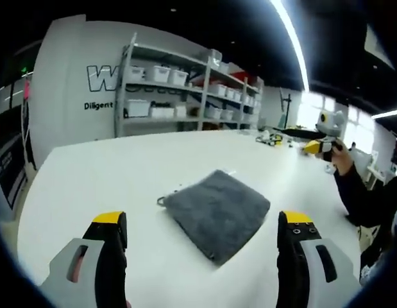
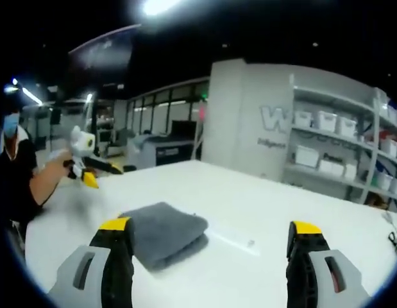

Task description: Open the folded towel by lifting each exposed corner and separating the folded layers until the towel lies flat within the target outline without major curled edges

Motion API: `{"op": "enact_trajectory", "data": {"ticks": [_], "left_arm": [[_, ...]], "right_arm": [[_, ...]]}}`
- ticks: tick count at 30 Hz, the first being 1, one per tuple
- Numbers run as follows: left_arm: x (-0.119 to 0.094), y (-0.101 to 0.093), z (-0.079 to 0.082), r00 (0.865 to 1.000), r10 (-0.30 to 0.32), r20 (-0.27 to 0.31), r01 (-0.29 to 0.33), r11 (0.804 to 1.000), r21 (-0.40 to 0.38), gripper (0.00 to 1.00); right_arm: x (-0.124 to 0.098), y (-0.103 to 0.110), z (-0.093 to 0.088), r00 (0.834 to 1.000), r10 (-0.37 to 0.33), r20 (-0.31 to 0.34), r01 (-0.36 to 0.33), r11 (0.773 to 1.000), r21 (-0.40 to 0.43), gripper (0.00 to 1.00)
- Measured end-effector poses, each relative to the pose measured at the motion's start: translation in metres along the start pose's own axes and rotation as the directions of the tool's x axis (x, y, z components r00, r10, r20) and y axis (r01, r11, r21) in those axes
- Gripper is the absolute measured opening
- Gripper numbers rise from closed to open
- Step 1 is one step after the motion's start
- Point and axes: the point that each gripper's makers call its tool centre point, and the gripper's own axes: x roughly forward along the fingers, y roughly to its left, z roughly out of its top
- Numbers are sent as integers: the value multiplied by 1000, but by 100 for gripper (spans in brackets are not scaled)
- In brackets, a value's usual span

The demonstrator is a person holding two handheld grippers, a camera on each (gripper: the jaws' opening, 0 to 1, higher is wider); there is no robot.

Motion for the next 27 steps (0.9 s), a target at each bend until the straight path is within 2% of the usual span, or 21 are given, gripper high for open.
{"op": "enact_trajectory", "data": {"ticks": [4,9,14,16,18,23,27], "left_arm": [[5,-1,-6,1000,-4,-13,4,1000,-5,94],[13,1,-20,999,-11,-50,10,1000,-17,94],[18,2,-23,998,-33,-55,30,999,-42,93],[21,2,-28,997,-35,-72,32,998,-54,97],[20,-1,-35,994,-52,-100,50,998,-26,97],[21,1,-30,995,-71,-76,66,996,-66,92],[23,-1,-26,994,-87,-63,82,994,-75,91]], "right_arm": [[2,-1,-3,1000,1,-3,-1,1000,5,100],[11,2,-15,999,13,-31,-13,1000,18,100],[17,4,-23,999,21,-50,-20,999,29,98],[22,6,-28,998,26,-63,-25,999,27,98],[26,9,-32,997,27,-73,-25,999,25,98],[34,18,-42,994,46,-96,-44,999,24,97],[39,25,-41,994,82,-79,-77,994,72,94]]}}
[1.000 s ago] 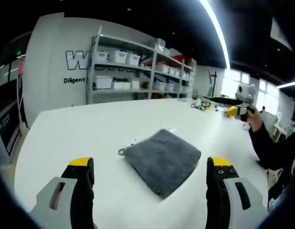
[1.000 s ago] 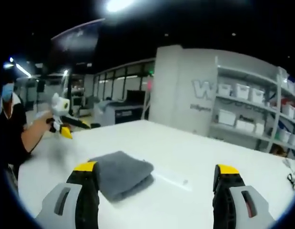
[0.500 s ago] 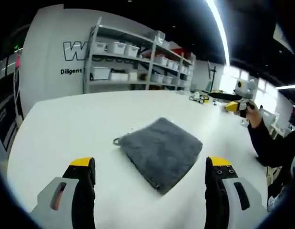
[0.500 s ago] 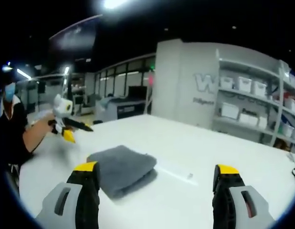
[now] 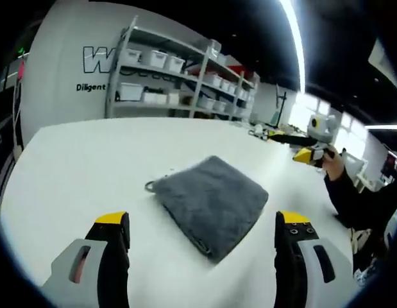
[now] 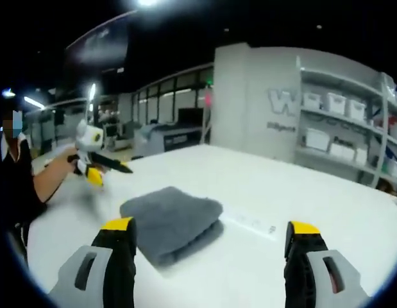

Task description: Open the folded towel by lifting each exposed corner and separating the folded layers until the towel lies flat within the target outline without major curled edges

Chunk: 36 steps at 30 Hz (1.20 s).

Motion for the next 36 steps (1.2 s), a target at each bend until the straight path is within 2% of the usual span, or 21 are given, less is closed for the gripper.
{"op": "enact_trajectory", "data": {"ticks": [6,9,17,19,20,21,25,31,35,36], "left_arm": [[6,-1,7,1000,-27,7,27,1000,-3,90],[10,4,9,1000,-9,6,9,1000,11,96],[28,7,8,1000,-9,3,10,1000,-2,93],[34,8,5,1000,-10,9,11,998,-64,94],[38,8,0,1000,-31,3,31,994,-101,93],[40,8,-3,999,-39,-5,38,993,-109,91],[46,13,-13,999,-25,-31,22,994,-106,87],[47,11,-14,999,-32,-35,28,994,-109,83],[55,11,-21,999,-26,-44,21,994,-104,80],[57,12,-24,999,-20,-49,14,995,-103,79]], "right_arm": [[7,1,1,1000,6,5,-6,1000,31,94],[9,-1,3,1000,2,14,-3,999,37,94],[19,-3,0,1000,0,16,-2,997,78,91],[23,-2,-3,1000,9,10,-9,996,86,91],[26,0,-7,1000,16,0,-16,996,92,91],[27,0,-9,1000,17,-5,-16,995,96,91],[32,2,-18,999,21,-27,-18,995,96,89],[37,6,-23,999,38,-38,-34,995,99,84],[45,16,-26,998,62,-27,-58,991,123,78],[49,24,-29,995,91,-38,-85,987,134,78]]}}
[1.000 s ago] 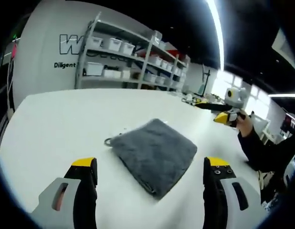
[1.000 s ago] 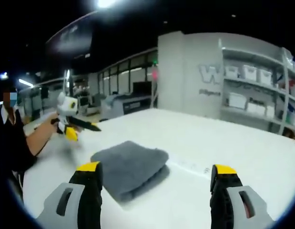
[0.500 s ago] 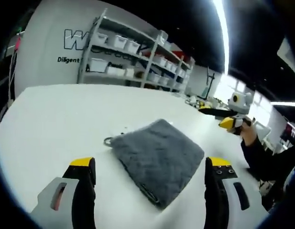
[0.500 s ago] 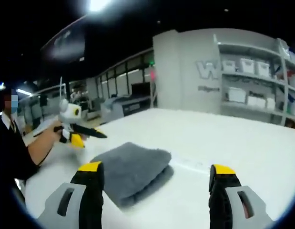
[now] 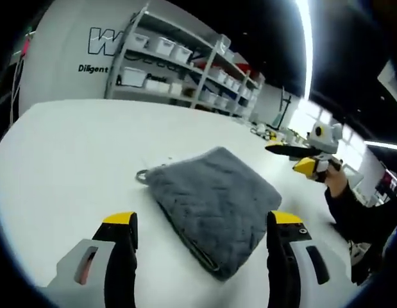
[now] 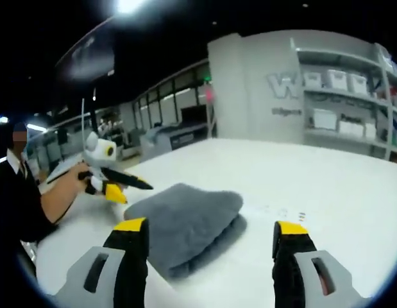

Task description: Open the folded towel by lifting each exposed corner and separating the folded layers until the towel lies flat within the target outline without major curled edges

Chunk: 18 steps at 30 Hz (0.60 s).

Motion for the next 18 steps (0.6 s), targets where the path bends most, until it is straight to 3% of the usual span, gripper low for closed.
{"op": "enact_trajectory", "data": {"ticks": [4,8,15,18], "left_arm": [[0,0,3,1000,-3,15,3,1000,-16,76],[3,-7,-1,999,-37,11,37,999,-39,71],[7,-7,-3,998,-64,9,65,995,-77,61],[10,-8,-6,998,-69,0,69,992,-104,59]], "right_arm": [[8,1,-9,1000,-6,-25,6,1000,3,81],[12,0,-11,1000,7,-21,-6,998,66,74],[22,1,-20,999,17,-31,-14,995,96,72],[27,17,-18,996,95,-1,-93,976,199,66]]}}
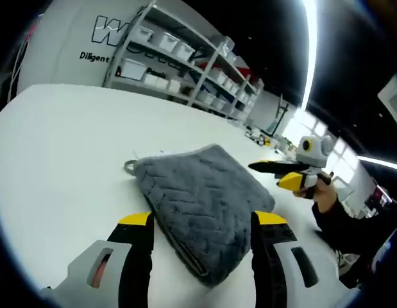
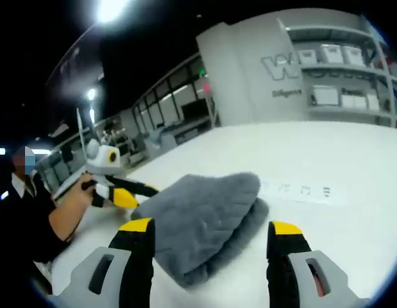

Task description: Open the folded towel by lifting each exposed corner and separating the folded layers until the towel lies flat within the target outline without major curled edges

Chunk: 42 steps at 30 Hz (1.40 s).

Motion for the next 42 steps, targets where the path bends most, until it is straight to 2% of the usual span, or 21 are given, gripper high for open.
{"op": "enact_trajectory", "data": {"ticks": [3,5,7,9,11,14,19,24,27,29,33,37,42], "left_arm": [[3,0,-4,1000,6,-16,-6,1000,7,59],[4,0,-4,1000,5,-12,-5,1000,-2,55],[7,3,1,1000,16,23,-15,998,-53,48],[7,0,-7,1000,26,17,-25,998,-50,45],[7,-1,-12,999,33,12,-32,998,-45,44],[6,-4,-9,999,23,31,-21,997,-74,44],[6,-4,-15,999,27,34,-24,996,-88,39],[6,-8,-16,999,23,47,-18,995,-99,34],[7,-15,-18,998,11,54,-5,995,-102,30],[6,-16,-19,998,13,54,-8,996,-94,30],[5,-19,-20,998,2,65,5,995,-102,30],[3,-13,-9,993,6,114,10,990,-142,32],[6,-3,-1,992,13,127,7,987,-158,31]], "right_arm": [[5,-1,-3,1000,-18,-10,18,1000,-21,68],[9,-5,-7,1000,-23,-19,23,999,-23,67],[13,-3,-11,999,12,-33,-11,1000,15,64],[17,-8,-11,1000,11,-23,-10,999,45,64],[18,-12,-10,1000,6,-16,-5,998,66,61],[19,-12,-7,1000,23,2,-23,994,111,56],[27,-8,-5,999,39,19,-41,987,155,47],[31,-7,-8,1000,26,10,-27,990,138,38],[30,-10,-6,1000,17,22,-20,991,129,25],[29,-13,-5,999,12,31,-16,991,132,21],[30,-18,-4,999,-4,42,-3,988,157,21],[28,-22,0,997,-13,72,-1,983,183,24],[27,-20,-1,996,-18,86,2,983,186,27]]}}
